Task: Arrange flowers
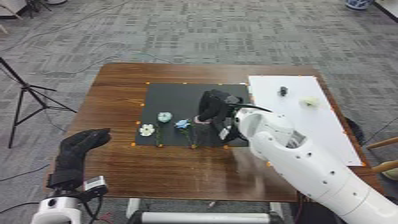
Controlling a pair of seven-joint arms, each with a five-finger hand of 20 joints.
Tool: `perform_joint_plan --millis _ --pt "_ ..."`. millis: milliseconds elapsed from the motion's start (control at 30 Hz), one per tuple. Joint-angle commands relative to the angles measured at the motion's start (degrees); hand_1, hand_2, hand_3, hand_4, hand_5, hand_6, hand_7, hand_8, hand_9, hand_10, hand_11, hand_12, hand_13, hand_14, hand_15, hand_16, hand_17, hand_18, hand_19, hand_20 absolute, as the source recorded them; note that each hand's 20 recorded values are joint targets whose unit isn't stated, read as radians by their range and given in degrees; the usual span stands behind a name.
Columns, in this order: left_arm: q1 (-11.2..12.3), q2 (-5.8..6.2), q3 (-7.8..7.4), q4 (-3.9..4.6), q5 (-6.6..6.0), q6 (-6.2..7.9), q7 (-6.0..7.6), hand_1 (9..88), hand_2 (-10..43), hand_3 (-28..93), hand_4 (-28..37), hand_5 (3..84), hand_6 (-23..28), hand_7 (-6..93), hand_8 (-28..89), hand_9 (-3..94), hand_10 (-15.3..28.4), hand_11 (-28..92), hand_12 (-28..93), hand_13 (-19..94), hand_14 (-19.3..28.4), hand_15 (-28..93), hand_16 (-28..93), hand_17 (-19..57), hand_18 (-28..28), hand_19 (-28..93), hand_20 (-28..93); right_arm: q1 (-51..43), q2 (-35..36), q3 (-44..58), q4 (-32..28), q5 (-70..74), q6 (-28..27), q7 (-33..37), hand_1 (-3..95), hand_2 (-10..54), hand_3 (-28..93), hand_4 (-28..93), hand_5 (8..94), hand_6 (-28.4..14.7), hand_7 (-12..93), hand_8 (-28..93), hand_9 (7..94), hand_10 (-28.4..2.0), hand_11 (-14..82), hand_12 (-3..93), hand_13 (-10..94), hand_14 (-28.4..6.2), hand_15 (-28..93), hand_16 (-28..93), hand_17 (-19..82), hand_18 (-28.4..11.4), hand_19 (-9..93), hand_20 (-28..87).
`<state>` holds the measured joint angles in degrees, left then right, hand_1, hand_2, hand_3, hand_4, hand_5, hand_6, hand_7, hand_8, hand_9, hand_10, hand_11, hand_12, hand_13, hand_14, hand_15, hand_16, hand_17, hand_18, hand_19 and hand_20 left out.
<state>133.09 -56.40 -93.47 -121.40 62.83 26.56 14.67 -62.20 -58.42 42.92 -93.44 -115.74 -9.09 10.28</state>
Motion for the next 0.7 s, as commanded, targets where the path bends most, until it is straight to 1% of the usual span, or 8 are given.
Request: perform_joint_plan --millis 33,233,300,367,500,567,633,700 --pt "-0.4 -0.19 0.15 0.1 0.54 -1.19 -0.39 31.2 -0.9 68 -20.2 56.8 -0.2 23.8 -10 55.7 14.1 27 16 43 18.1 32 1 4.0 15.0 17 21 0.3 -0.4 2.2 -0.4 0.9 -1.4 1.0 30.6 -9.5 63 -14 73.2 -1.7 17 -8 82.6 -12.1 16.3 18.9 90 -3.6 64 36 63 -16.4 93 67" --pt "0.0 -0.4 0.19 -0.14 0.58 -0.62 0.09 30.7 -1.9 68 -20.3 56.7 -0.2 23.8 -10 55.6 14.1 27 16 43 18.1 32 1 3.9 15.0 17 21 -0.3 0.7 6.2 -1.3 0.6 -3.1 0.4 25.2 -9.5 60 -12 70.7 -3.3 15 -8 80.0 -13.8 14.2 17.8 90 -3.7 63 36 62 -16.7 93 67" --pt "-0.2 -0.25 0.27 -0.04 0.41 -0.93 0.07 30.7 -2.0 68 -20.4 56.6 -0.2 23.8 -10 55.6 14.0 27 16 43 18.1 32 1 3.9 15.0 17 21 -0.2 3.1 7.9 -1.8 -0.4 -0.9 0.6 24.3 -9.5 60 -12 69.2 -3.4 14 -7 77.7 -14.5 13.1 17.5 89 -3.9 63 36 62 -17.0 93 67" --pt "0.0 -0.26 0.15 -0.1 0.62 -0.9 -0.08 30.7 -2.0 68 -20.5 56.6 -0.2 23.9 -10 55.6 14.1 27 16 43 18.1 32 1 3.9 15.0 16 21 0.1 5.8 9.5 -1.7 -2.5 1.5 1.2 24.0 -9.5 60 -12 67.0 -3.4 14 -7 75.6 -14.9 12.2 17.5 88 -4.1 62 36 61 -17.2 93 66" --pt "0.5 -0.41 -0.09 -0.31 0.57 -0.29 0.14 30.7 -2.1 68 -20.6 56.5 -0.3 24.0 -10 55.5 14.1 27 16 43 18.1 32 1 3.9 15.0 16 22 0.7 12.1 12.2 0.7 -8.6 3.8 3.1 24.8 -9.5 60 -11 57.8 -3.5 12 -6 65.6 -15.9 9.6 18.2 83 -6.4 61 35 56 -18.6 93 62" --pt "0.9 -0.35 -0.33 -0.46 0.35 -0.14 0.18 30.6 -2.2 69 -20.6 56.5 -0.3 23.9 -10 55.5 14.1 27 16 43 18.1 32 1 3.8 15.0 16 22 0.1 14.3 13.7 2.5 -10.1 3.6 4.5 25.3 -9.5 61 -12 53.7 -3.9 11 -5 62.0 -16.4 8.9 18.9 81 -7.7 62 35 54 -18.9 93 61" --pt "1.3 -0.47 -0.44 -0.58 0.53 -0.06 0.05 30.5 -2.2 69 -20.6 56.6 -0.3 23.9 -10 55.5 14.1 27 16 43 18.1 32 1 3.8 15.0 16 22 -0.7 15.4 15.6 4.6 -11.0 2.5 5.6 25.5 -9.5 61 -12 51.1 -4.2 10 -5 58.8 -17.1 8.1 19.1 79 -8.4 62 35 53 -19.2 93 60" --pt "1.3 -0.55 -0.31 -0.61 0.57 -0.06 0.06 30.5 -2.2 69 -20.5 56.5 -0.3 23.9 -10 55.4 14.1 27 16 43 18.1 32 1 3.8 15.0 16 22 -2.4 15.9 18.0 5.1 -13.2 -1.3 6.6 25.1 -9.5 61 -12 47.7 -4.9 9 -5 55.8 -18.0 7.7 19.3 78 -9.1 63 35 52 -19.4 93 59"
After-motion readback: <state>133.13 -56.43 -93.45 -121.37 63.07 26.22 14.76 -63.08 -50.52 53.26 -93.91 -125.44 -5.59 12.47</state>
